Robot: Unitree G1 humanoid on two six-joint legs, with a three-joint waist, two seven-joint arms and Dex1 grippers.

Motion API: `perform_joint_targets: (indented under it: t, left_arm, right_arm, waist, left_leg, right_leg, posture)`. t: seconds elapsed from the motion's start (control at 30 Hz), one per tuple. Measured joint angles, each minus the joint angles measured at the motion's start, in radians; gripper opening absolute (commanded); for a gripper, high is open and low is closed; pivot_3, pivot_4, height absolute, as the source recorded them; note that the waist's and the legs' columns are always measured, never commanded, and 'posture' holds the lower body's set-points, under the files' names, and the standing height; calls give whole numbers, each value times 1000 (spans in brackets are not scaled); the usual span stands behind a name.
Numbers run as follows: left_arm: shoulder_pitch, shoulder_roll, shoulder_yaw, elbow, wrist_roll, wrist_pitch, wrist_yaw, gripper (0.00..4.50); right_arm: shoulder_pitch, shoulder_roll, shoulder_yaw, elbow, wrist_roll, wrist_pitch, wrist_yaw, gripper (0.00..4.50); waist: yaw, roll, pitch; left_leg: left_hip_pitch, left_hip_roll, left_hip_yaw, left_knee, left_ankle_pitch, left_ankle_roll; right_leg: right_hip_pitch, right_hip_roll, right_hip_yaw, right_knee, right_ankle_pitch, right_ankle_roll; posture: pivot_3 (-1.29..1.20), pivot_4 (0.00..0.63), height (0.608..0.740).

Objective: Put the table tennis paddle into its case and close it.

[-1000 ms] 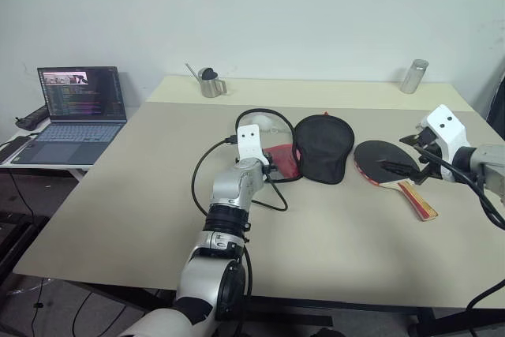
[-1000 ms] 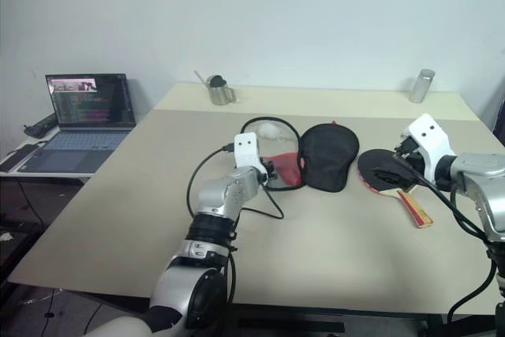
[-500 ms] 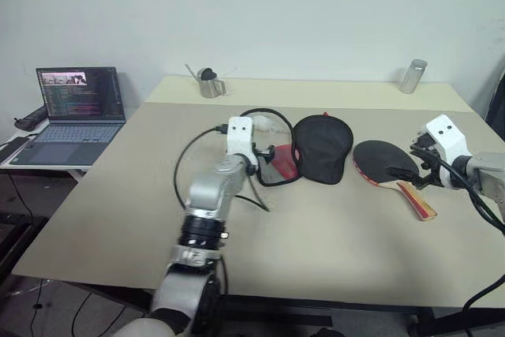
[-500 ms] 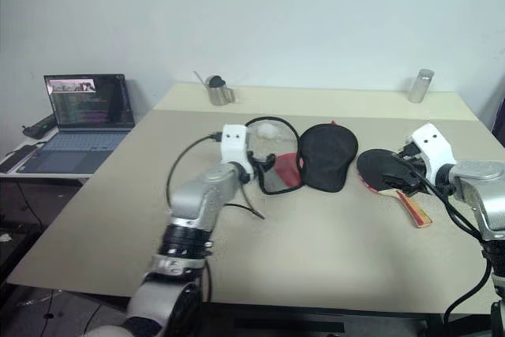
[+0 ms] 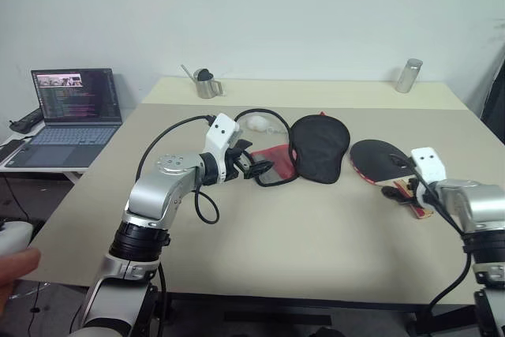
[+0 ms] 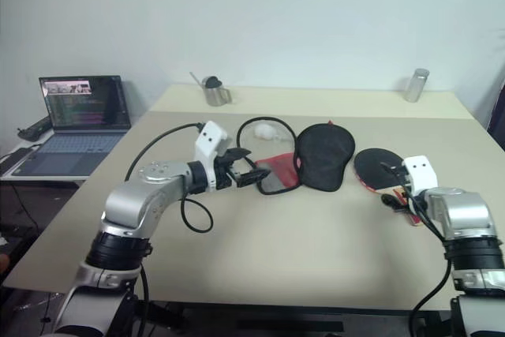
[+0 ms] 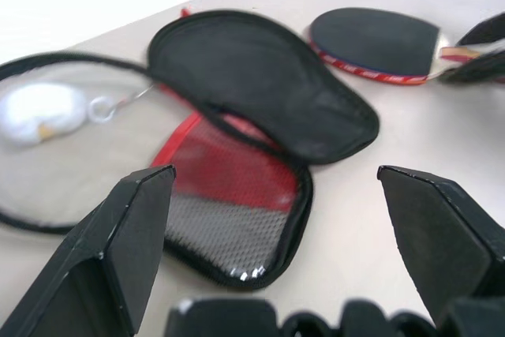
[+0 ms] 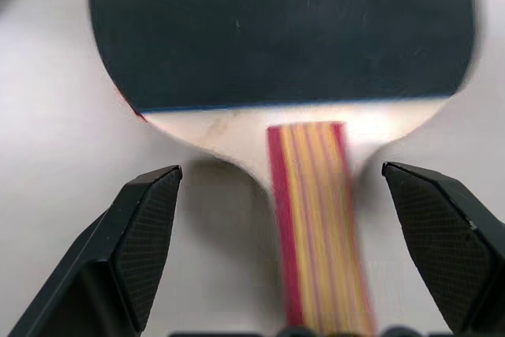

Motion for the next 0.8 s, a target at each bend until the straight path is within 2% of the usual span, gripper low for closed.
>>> perform_joint_targets:
  t: [0.1, 0.2, 0.27, 0.5, 0.63, 0.8]
  left_arm:
    - [0, 13, -2, -1, 2, -2, -6, 4476]
    - [0, 34, 3, -3, 4, -3, -9, 4500]
    - [1, 45, 4, -3, 4, -5, -8, 4500]
    - [26, 116, 36, 4, 19, -44, -7, 4500]
    - [44, 147, 51, 23, 25, -59, -18, 4500]
    - [80, 164, 80, 22, 29, -64, -13, 4500]
  right_arm:
    - [-41, 38, -11, 95, -3, -53, -23, 4500]
    - [-58, 72, -27, 156, -2, -110, -42, 3934]
    - [-68, 90, -30, 176, -3, -123, -63, 3361]
    - [-97, 124, -39, 145, 0, -67, -107, 1084]
    - [-124, 135, -55, 90, 2, -15, -139, 1081]
    - [-158, 135, -129, -89, 10, 102, -212, 1081]
  waist:
    - [-10, -3, -1]
    - [-20, -5, -3]
    - [-21, -5, -3]
    - [-23, -4, -2]
    - [-21, -4, -2]
    - [-22, -4, -2]
  left_leg:
    - [3, 0, 0, 0, 0, 0]
    - [9, 0, 1, -1, 0, 0]
    - [15, 0, 1, -2, 0, 1]
    - [14, 0, 1, -3, 0, 0]
    - [7, 0, 5, -3, 0, 0]
    - [-4, 0, 7, -3, 0, 0]
  right_leg:
    - [3, 0, 1, 0, 0, -1]
    - [8, 1, 2, 0, 2, 0]
    - [14, 1, 3, -1, 2, 0]
    - [10, 2, 6, 0, 2, 1]
    - [1, 3, 10, 0, 2, 1]
    - [-12, 3, 12, 0, 2, 0]
  posture:
    - [0, 150, 740]
    - [0, 150, 740]
    - [0, 150, 740]
    - [0, 150, 740]
    - [0, 150, 740]
    - [0, 150, 740]
